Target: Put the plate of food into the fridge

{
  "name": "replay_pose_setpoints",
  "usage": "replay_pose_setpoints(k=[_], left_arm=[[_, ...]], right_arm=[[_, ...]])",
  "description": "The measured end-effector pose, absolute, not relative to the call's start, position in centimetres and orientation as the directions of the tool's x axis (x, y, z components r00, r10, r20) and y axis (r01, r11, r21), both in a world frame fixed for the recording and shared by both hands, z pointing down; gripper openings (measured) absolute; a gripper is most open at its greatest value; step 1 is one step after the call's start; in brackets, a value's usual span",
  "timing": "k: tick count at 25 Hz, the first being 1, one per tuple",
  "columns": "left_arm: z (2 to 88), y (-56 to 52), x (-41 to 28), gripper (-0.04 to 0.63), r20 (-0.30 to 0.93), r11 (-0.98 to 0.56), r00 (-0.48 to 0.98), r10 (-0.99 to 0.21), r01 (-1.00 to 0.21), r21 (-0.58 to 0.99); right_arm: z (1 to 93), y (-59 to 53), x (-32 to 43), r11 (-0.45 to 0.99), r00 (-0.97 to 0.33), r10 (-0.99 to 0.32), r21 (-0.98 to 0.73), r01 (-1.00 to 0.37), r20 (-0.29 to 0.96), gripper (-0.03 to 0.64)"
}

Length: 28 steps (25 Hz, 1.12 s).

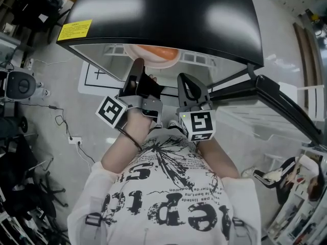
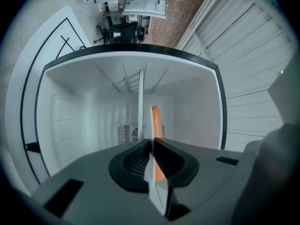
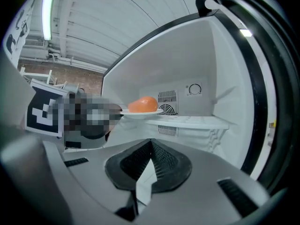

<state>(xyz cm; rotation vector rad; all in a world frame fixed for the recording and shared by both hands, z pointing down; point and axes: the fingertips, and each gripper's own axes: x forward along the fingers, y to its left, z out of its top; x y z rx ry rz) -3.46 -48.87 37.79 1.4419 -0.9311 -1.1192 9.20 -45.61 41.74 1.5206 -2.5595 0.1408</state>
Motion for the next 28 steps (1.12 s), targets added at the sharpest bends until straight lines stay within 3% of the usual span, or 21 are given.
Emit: replay_pose_setpoints(k=[28], left_arm=[[37.2,-50.4,-2.5,0.04,-0.146,-0.167,0.29,-0.946,-0.048,0.985]], right_arm=[[41.6,-46.5,9.2,0.457,-0.449,-0.874,0.001,-0.889,0.189,0.002]])
